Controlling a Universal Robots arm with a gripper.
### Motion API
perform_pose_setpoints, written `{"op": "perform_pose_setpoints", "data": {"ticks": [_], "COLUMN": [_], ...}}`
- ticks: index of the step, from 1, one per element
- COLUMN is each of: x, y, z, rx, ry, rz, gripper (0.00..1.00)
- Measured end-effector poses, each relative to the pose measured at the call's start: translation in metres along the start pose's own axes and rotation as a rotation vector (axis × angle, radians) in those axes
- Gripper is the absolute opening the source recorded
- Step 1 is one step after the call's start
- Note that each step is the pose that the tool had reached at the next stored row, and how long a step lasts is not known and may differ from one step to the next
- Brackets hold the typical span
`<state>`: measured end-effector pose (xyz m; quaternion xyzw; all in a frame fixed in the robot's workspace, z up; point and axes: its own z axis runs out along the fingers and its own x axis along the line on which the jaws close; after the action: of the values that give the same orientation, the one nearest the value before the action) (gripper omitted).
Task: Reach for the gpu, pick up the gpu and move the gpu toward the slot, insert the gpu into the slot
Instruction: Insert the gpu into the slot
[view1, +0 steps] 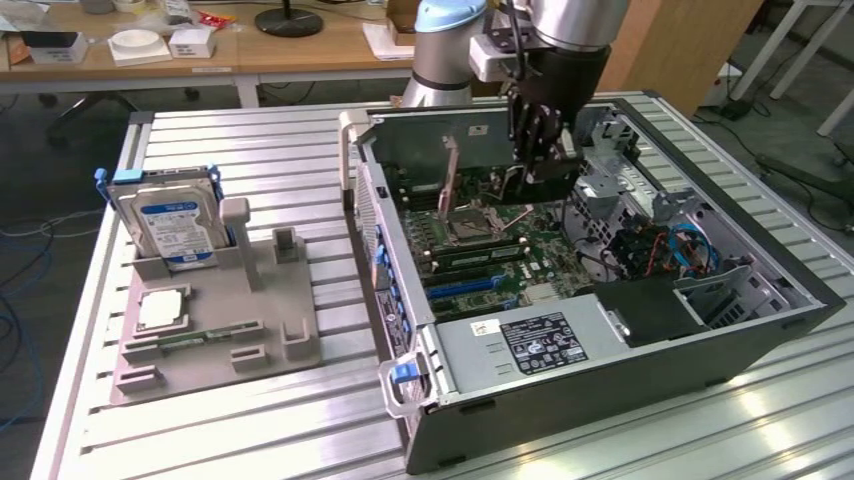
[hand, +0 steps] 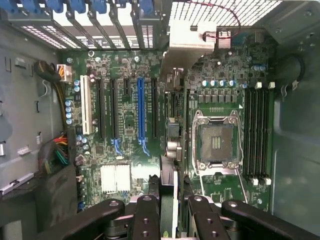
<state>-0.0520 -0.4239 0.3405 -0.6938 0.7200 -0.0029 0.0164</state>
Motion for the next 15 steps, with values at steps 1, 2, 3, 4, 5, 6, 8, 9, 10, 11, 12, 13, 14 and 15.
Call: {"op": "perform_pose_setpoints", "data": {"ticks": [1, 2, 3, 4, 5, 6, 8, 9, 10, 11, 12, 13, 14, 15], "x": [0.001, 0.002, 0.003, 0.004, 0.005, 0.006, 0.008, 0.008, 0.008, 0.009, 0.010, 0.010, 0.011, 0.011], "y": [0.0000, 0.0000, 0.0000, -0.0001, -0.0001, -0.0001, -0.0001, -0.0001, -0.0002, -0.0002, -0.0002, -0.0003, -0.0002, -0.0002], "z": [0.0007, 0.0019, 0.0025, 0.0027, 0.0032, 0.0037, 0.0044, 0.0049, 0.0051, 0.0054, 0.0057, 0.0060, 0.0064, 0.0070], "rx": [0.0001, 0.0000, 0.0000, 0.0000, 0.0000, 0.0000, 0.0002, 0.0001, 0.0001, 0.0002, 0.0002, 0.0001, 0.0002, 0.0003], "ry": [-0.0002, -0.0001, -0.0002, 0.0001, 0.0007, 0.0015, 0.0028, 0.0032, 0.0038, 0.0040, 0.0043, 0.0045, 0.0046, 0.0045], "rz": [0.000, 0.000, -0.001, -0.001, -0.001, -0.001, -0.002, -0.002, -0.002, -0.002, -0.002, -0.002, -0.003, -0.004], "gripper": [0.27, 0.27, 0.27, 0.27, 0.27, 0.27, 0.27, 0.27, 0.27, 0.27, 0.27, 0.27, 0.27, 0.27]}}
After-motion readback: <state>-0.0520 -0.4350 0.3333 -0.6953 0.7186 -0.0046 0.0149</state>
